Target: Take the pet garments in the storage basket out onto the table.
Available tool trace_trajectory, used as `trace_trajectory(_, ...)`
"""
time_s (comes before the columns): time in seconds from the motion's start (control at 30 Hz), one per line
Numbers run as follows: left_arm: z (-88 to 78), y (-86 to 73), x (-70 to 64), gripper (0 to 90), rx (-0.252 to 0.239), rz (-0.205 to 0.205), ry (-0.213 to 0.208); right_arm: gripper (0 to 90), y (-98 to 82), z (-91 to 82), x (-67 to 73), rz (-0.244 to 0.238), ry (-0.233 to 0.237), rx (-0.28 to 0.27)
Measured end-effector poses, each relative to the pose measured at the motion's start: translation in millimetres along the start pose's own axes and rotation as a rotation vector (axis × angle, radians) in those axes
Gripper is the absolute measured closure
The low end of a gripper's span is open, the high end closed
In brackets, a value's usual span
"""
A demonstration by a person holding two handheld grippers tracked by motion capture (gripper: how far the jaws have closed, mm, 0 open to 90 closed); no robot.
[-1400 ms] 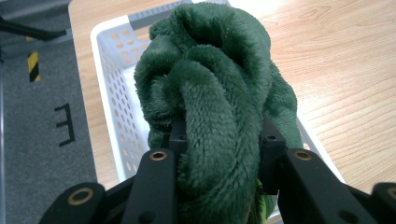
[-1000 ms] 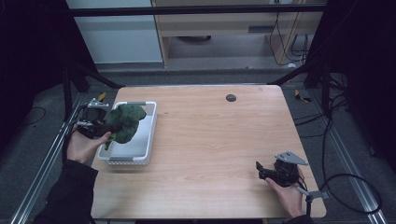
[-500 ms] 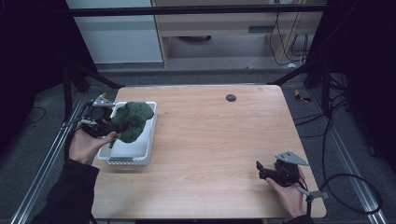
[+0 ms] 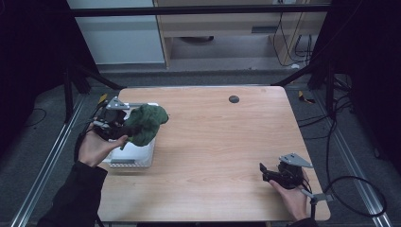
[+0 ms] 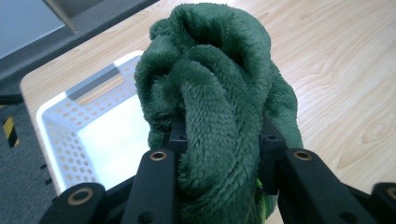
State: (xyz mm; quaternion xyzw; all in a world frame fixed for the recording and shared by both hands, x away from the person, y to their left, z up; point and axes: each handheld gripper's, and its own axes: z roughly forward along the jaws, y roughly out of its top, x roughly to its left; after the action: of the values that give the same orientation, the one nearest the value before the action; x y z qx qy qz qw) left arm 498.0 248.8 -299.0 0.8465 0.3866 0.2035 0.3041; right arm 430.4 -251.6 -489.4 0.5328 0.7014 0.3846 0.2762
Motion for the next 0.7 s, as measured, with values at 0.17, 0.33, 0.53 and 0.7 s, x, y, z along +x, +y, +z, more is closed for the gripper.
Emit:
trace_trajectory(0.17, 2.9, 6.3, -7.3, 66.6, 0.003, 0.028, -0.021, 11.9, 0.3, -0.2, -0.2, 0.001, 0.002, -0.001)
trace_trajectory(0.33, 8.1, 11.3, -15.3, 66.6, 0.008, 0.047, -0.038, 11.9, 0.4, -0.3, -0.4, -0.001, 0.001, -0.001)
trace_trajectory(0.53, 18.1, 20.3, -27.9, 66.6, 0.016, 0.085, -0.067, 12.0, 0.5, -0.5, -0.8, -0.003, 0.001, -0.003)
trace_trajectory(0.7, 23.2, 24.7, -35.9, 66.6, 0.014, 0.101, -0.087, 12.1, 0.2, -0.3, -1.5, -0.008, -0.001, -0.003)
